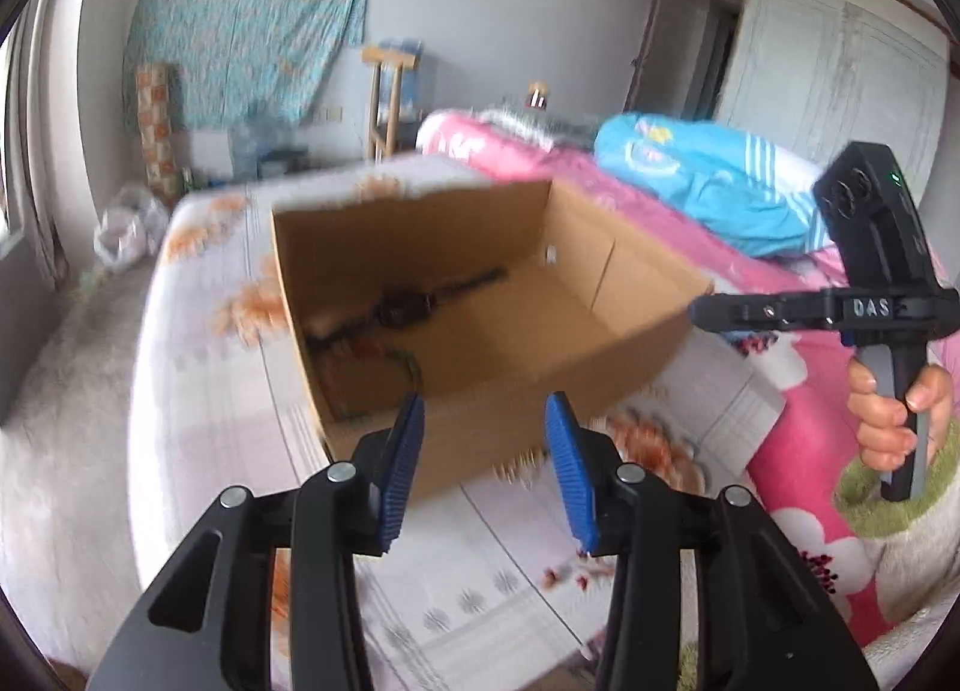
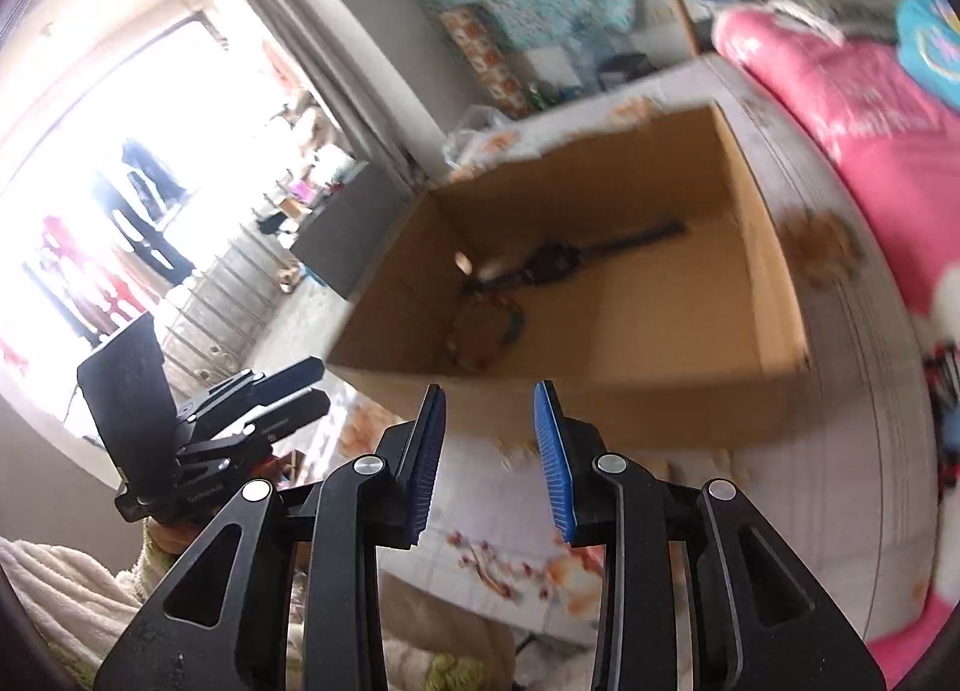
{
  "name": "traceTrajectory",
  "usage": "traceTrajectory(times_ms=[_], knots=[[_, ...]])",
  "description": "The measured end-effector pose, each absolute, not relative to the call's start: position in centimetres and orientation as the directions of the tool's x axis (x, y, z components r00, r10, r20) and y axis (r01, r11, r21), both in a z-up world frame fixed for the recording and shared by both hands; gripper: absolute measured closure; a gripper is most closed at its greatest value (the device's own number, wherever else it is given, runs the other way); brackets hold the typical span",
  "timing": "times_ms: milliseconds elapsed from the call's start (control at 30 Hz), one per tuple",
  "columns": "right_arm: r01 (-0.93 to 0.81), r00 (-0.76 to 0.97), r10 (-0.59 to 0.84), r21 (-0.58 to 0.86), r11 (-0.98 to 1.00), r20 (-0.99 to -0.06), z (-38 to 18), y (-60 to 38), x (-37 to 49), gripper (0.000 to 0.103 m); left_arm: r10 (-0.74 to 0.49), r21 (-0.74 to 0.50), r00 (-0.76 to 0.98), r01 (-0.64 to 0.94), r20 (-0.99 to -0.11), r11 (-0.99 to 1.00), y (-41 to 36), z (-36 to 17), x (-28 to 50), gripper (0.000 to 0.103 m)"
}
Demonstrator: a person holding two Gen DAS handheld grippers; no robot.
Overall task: Organize jewelry
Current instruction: 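Withdraw the right tool from the box toward the gold charms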
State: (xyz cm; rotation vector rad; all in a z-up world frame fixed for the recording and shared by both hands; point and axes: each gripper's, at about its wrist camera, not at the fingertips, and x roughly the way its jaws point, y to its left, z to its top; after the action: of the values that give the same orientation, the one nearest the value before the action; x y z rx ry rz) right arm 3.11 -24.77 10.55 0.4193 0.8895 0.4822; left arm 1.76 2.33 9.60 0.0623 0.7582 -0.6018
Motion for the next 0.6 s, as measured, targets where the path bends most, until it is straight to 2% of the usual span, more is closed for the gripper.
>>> traceTrajectory(times_ms=[100,200,500,567,600], knots=[[-0.129,0.504,0.54,0.56,0.819,-0.674,7.6,-25.4,3.6,0.072,-0.452,-0.167,0.542,0.493,-0.709,0.854,1.7,7.3,2.5,0.062],[-0.07,0.508,0.501,0.546,0.835,-0.701,6.5,-26.1,4.7,0.072,-0.449,-0.182,0.545,0.473,-0.708,0.862,1.7,6.6,3.1,0.062],[-0.015,0.555,0.479,0.567,0.824,-0.681,6.1,-27.4,7.2,0.071,-0.449,-0.176,0.571,0.469,-0.687,0.866,2.2,6.0,4.5,0.062],[-0.018,0.56,0.465,0.551,0.834,-0.686,6.4,-27.5,7.0,0.071,-0.454,-0.177,0.571,0.474,-0.684,0.863,2.1,5.7,4.4,0.058],[-0.019,0.566,0.446,0.529,0.848,-0.694,6.5,-27.5,6.7,0.065,-0.457,-0.18,0.57,0.476,-0.683,0.861,2.1,5.5,4.2,0.054]])
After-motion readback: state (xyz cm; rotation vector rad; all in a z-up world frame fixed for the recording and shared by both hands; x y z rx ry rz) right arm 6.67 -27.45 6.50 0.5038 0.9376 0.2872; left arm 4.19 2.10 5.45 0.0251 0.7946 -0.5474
